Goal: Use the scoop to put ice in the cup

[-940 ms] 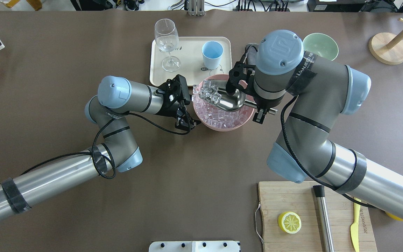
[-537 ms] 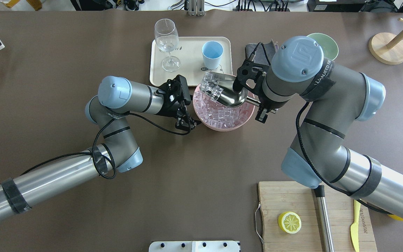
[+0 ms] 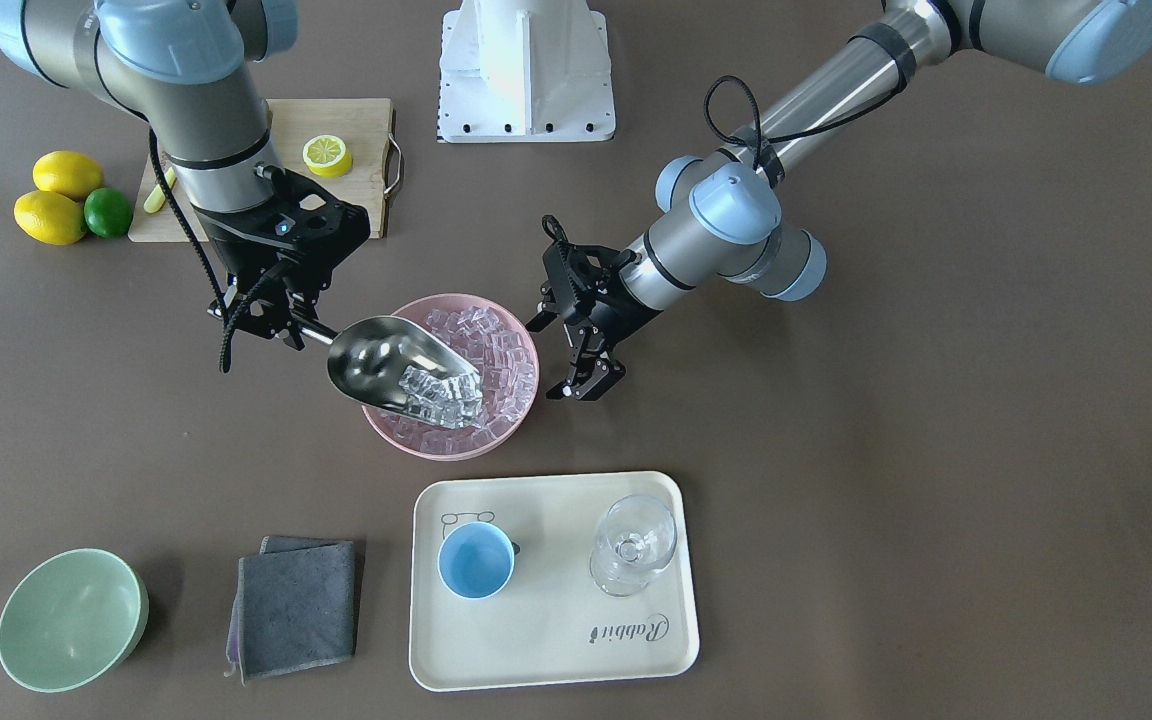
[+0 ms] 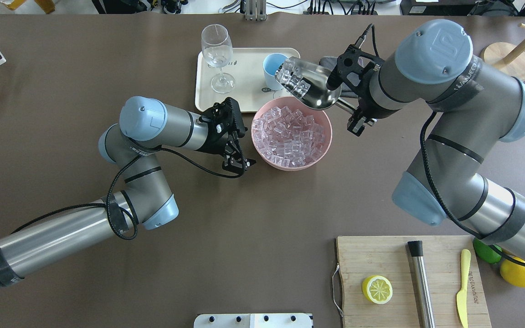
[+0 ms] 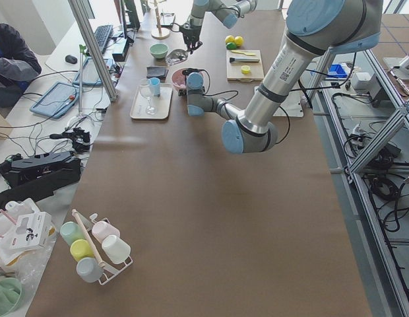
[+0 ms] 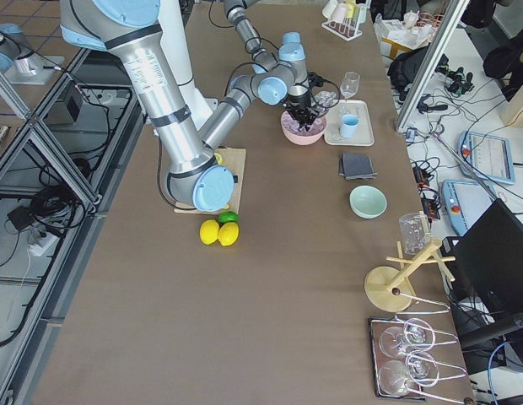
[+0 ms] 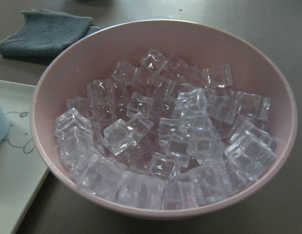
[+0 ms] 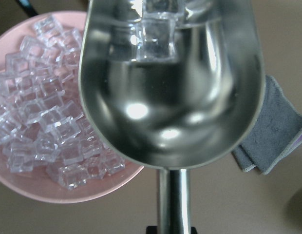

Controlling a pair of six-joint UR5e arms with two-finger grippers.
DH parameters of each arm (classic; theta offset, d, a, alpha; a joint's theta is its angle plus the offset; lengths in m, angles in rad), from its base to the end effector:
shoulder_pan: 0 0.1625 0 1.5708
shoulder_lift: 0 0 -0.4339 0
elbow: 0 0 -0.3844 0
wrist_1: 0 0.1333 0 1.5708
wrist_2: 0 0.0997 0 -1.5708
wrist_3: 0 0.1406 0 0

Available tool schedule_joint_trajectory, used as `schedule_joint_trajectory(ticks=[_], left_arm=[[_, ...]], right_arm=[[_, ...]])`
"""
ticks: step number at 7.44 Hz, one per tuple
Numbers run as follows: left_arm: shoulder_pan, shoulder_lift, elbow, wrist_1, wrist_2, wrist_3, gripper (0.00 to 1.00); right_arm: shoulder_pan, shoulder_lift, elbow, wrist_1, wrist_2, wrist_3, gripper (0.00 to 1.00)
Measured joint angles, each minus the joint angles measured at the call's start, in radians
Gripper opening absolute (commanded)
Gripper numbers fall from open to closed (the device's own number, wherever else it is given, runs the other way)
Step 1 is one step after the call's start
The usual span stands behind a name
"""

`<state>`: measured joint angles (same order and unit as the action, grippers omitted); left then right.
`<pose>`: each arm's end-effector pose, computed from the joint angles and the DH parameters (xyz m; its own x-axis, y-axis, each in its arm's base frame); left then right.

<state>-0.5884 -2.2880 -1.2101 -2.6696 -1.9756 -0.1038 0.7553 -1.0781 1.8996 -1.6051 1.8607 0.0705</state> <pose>0.6100 -0.5007 0.2712 0.1937 0.9698 -0.1481 -0.0762 0.1653 0.9833 -0.3969 -0.5016 0.2878 0.5444 -0.8003 0.2512 0.4767 0.5416 0.6924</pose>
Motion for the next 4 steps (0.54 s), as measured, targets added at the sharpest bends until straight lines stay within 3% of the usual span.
schedule_joint_trajectory(ticks=[2, 4], left_arm=[[-0.003, 0.076, -0.159, 0.16, -0.006, 0.005, 0.99], [-0.024, 0.171, -0.372, 0.416, -0.022, 0.007, 0.99]], right_arm=[[0.055, -0.009, -0.028, 0.137, 0.024, 0.132, 0.0], [0.095, -0.007, -0.055, 0.23, 0.029, 0.214, 0.0]])
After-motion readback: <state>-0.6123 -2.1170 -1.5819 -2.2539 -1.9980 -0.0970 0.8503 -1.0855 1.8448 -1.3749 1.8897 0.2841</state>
